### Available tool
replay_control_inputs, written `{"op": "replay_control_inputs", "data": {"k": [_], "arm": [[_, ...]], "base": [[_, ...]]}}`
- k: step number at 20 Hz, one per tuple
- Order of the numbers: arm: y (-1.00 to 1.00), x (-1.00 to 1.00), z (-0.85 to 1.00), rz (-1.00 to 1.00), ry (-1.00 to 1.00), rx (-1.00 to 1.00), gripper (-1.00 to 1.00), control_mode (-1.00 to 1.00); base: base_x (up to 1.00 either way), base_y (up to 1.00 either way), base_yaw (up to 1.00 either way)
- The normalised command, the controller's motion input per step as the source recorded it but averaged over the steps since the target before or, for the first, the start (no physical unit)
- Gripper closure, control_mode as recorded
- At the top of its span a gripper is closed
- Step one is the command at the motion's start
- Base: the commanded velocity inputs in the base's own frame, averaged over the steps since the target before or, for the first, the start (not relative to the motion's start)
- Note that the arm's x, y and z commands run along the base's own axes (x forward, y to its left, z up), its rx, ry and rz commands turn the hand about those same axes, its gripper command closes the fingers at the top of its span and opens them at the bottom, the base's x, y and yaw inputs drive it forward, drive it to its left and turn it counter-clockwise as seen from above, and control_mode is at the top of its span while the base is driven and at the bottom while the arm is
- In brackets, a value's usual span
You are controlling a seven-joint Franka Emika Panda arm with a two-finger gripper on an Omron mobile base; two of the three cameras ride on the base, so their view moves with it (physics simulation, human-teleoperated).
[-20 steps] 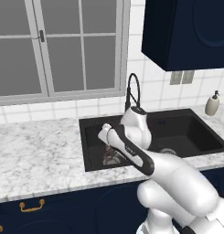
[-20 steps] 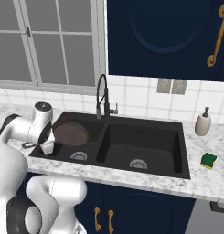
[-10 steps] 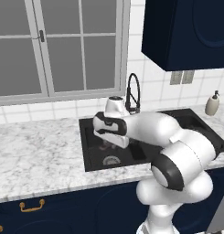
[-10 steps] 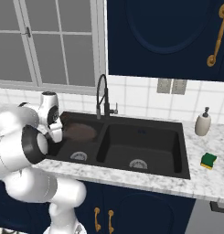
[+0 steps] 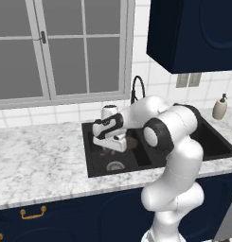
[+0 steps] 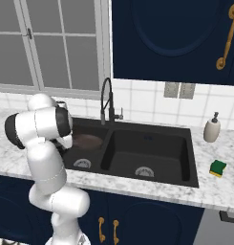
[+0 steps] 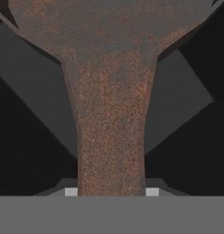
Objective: Pick the pan and sponge and place them into the sink. Then turn on the water.
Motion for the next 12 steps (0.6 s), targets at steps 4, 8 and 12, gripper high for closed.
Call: {"op": "replay_control_inputs", "data": {"k": [4, 8, 12], "arm": [[0.00, 0.19, -0.76, 0.07, -0.12, 0.00, 1.00, -1.00], [-0.04, 0.20, -0.71, 0.01, -0.09, 0.00, 1.00, -1.00], [-0.26, 0.16, -0.56, 0.00, -0.06, 0.01, 1.00, -1.00]], "base": [[0.00, 0.00, 0.00], [0.00, 0.00, 0.00], [0.00, 0.00, 0.00]]}}
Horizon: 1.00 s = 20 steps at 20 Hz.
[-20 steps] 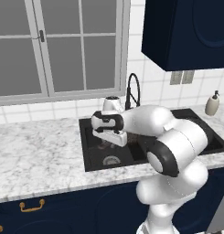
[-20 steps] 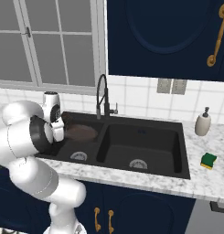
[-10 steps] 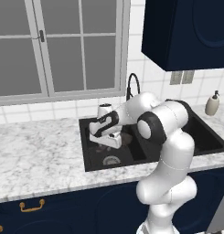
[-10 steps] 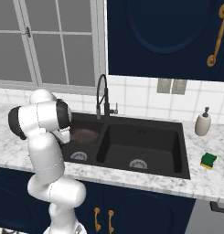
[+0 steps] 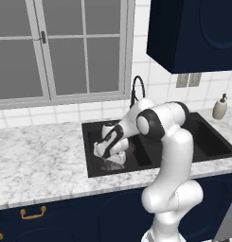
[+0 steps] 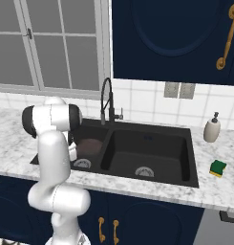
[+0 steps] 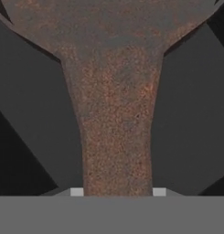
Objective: Pick the pan and sponge and place them into the sink. Then turn on the water.
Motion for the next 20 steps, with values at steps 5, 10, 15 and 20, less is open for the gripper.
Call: {"op": "replay_control_inputs", "data": {"k": [5, 10, 15, 20], "arm": [[-0.39, 0.36, -0.36, 0.00, -0.03, 0.06, 1.00, -1.00], [-0.16, 0.50, -0.21, 0.01, 0.00, 0.14, 1.00, -1.00], [0.00, 0.41, -0.07, 0.02, 0.04, 0.18, 1.00, -1.00], [0.00, 0.43, 0.00, 0.00, 0.00, 0.13, -1.00, -1.00]], "base": [[0.00, 0.00, 0.00], [0.00, 0.00, 0.00], [0.00, 0.00, 0.00], [0.00, 0.00, 0.00]]}}
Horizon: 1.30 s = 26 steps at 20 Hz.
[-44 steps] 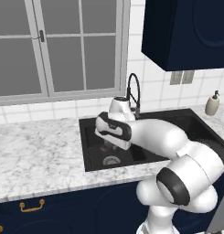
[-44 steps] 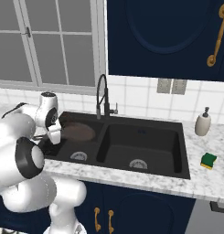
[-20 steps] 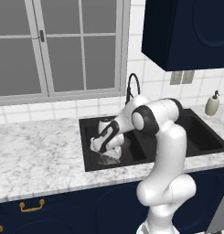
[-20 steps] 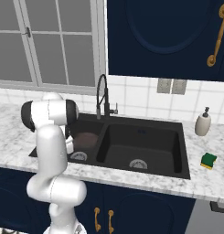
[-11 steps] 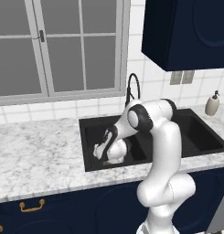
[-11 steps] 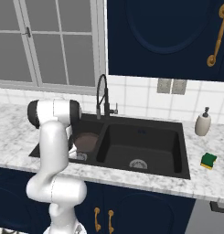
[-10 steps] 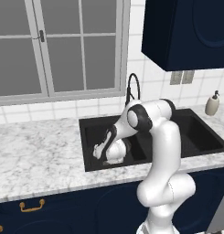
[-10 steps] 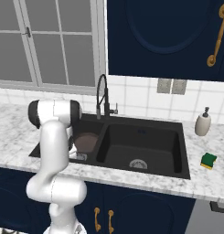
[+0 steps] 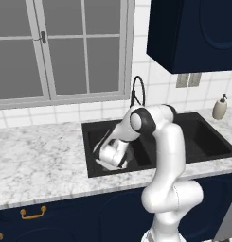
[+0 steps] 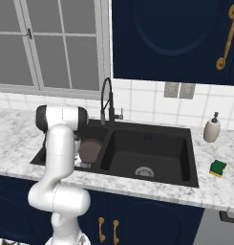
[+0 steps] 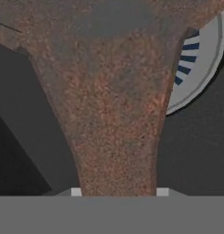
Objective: Pick the pan and sponge and place them into the sink. Then turn on the water.
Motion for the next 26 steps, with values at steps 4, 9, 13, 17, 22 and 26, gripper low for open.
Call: {"op": "replay_control_inputs", "data": {"k": [4, 9, 13, 17, 22, 26], "arm": [[0.00, 0.35, 0.03, 0.00, 0.00, 0.01, -1.00, -1.00], [0.13, 0.22, 0.58, -0.01, -0.06, 0.00, -1.00, -1.00], [0.09, 0.24, 1.00, 0.00, -0.17, 0.00, -1.00, -1.00], [0.00, 0.09, 0.99, 0.00, -0.19, 0.04, -1.00, -1.00], [-0.02, 0.02, 1.00, 0.00, -0.27, 0.10, -1.00, -1.00], [-0.10, 0.00, 1.00, 0.00, -0.34, 0.13, -1.00, -1.00]], "base": [[0.00, 0.00, 0.00], [0.00, 0.00, 0.00], [0.00, 0.00, 0.00], [0.00, 0.00, 0.00], [0.00, 0.00, 0.00], [0.00, 0.00, 0.00]]}}
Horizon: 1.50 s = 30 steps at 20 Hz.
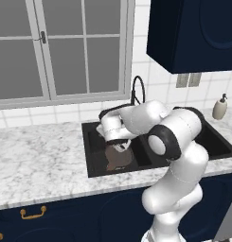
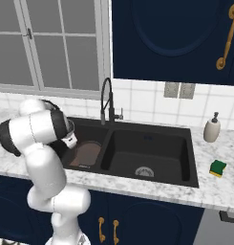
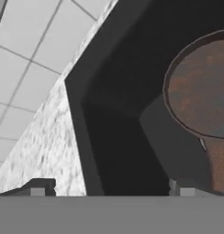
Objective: Pick the pan and sponge and place them into the sink. Then turn on the water.
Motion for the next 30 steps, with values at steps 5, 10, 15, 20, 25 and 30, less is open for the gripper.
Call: {"op": "replay_control_inputs", "data": {"k": [5, 10, 15, 20, 25, 30], "arm": [[-0.07, -0.29, 1.00, 0.00, -0.26, 0.09, -1.00, -1.00], [-0.18, -0.68, 1.00, 0.00, -0.22, 0.03, -1.00, -1.00], [-0.52, -0.38, 1.00, 0.01, -0.13, 0.15, -1.00, -1.00], [-0.71, -0.58, 1.00, 0.05, -0.25, 0.16, -1.00, -1.00], [-0.57, -0.63, 0.89, 0.12, -0.22, 0.02, -1.00, -1.00], [-0.42, -0.65, 0.59, 0.23, -0.17, -0.10, -1.00, -1.00]], "base": [[0.00, 0.00, 0.00], [0.00, 0.00, 0.00], [0.00, 0.00, 0.00], [0.00, 0.00, 0.00], [0.00, 0.00, 0.00], [0.00, 0.00, 0.00]]}}
